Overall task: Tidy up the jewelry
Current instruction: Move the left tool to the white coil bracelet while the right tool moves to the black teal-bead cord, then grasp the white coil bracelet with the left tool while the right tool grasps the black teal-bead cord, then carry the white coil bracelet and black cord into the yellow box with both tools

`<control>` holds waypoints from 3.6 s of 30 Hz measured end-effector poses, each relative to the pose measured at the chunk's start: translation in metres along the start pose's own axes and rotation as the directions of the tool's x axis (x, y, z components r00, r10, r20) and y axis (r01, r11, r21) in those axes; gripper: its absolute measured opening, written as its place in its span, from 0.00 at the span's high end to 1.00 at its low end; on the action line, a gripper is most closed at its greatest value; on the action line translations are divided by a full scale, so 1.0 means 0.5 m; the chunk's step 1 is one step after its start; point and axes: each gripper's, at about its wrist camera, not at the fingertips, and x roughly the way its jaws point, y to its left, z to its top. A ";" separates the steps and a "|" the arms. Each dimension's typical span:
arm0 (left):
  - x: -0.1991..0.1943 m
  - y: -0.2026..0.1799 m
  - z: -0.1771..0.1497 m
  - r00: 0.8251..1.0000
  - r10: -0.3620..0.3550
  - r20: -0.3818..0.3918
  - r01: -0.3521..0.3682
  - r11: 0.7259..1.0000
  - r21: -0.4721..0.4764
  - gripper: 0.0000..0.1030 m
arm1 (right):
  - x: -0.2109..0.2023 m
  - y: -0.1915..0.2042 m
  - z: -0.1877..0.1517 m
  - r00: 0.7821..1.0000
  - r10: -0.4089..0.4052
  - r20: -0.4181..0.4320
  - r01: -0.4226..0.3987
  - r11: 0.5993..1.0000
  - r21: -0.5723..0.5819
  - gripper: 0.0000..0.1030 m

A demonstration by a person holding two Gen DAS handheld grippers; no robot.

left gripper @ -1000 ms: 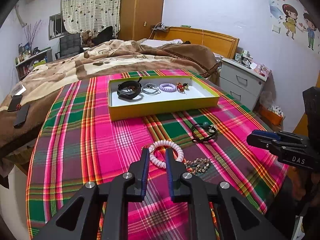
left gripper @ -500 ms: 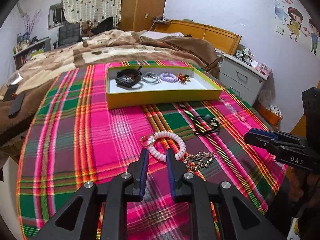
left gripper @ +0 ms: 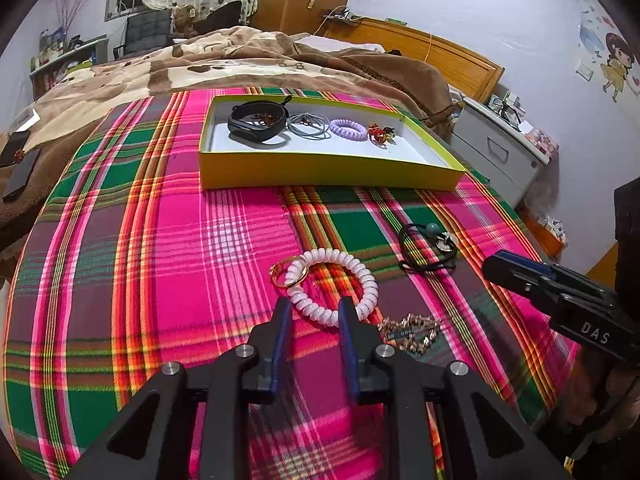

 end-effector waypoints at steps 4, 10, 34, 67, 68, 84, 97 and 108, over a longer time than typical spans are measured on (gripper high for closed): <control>0.010 -0.010 0.012 1.000 0.004 -0.002 -0.004 1.000 0.009 0.77 | 0.022 -0.007 0.018 1.000 -0.012 -0.010 0.012 1.000 0.015 0.66; 0.028 -0.021 0.028 1.000 -0.007 -0.008 0.008 1.000 0.013 0.77 | 0.057 -0.013 0.042 0.999 -0.016 -0.043 0.017 1.000 0.022 0.66; 0.064 -0.050 0.067 1.000 0.014 -0.016 -0.013 0.998 0.063 0.99 | 0.065 0.010 0.027 0.992 -0.114 -0.062 0.109 0.991 -0.083 0.80; 0.050 -0.103 0.072 0.999 0.037 0.012 -0.039 0.980 0.195 0.92 | 0.000 -0.029 0.008 0.993 -0.119 -0.008 0.119 0.993 -0.016 0.80; 0.036 -0.099 0.074 0.999 0.029 0.028 -0.033 0.982 0.185 0.92 | -0.005 -0.028 0.009 0.993 -0.119 -0.002 0.119 0.993 -0.015 0.80; -0.045 -0.061 0.098 0.993 -0.011 0.120 -0.003 0.993 0.118 0.92 | -0.046 -0.002 0.052 0.991 -0.116 0.070 0.120 0.992 -0.046 0.79; -0.027 0.001 0.152 0.989 0.031 0.143 -0.043 0.995 0.085 0.92 | -0.020 -0.009 0.115 0.989 -0.113 0.093 0.118 0.992 -0.051 0.79; 0.014 0.053 0.217 0.986 0.070 0.151 -0.081 0.994 0.068 0.92 | 0.033 -0.030 0.183 0.988 -0.123 0.090 0.128 0.991 -0.048 0.79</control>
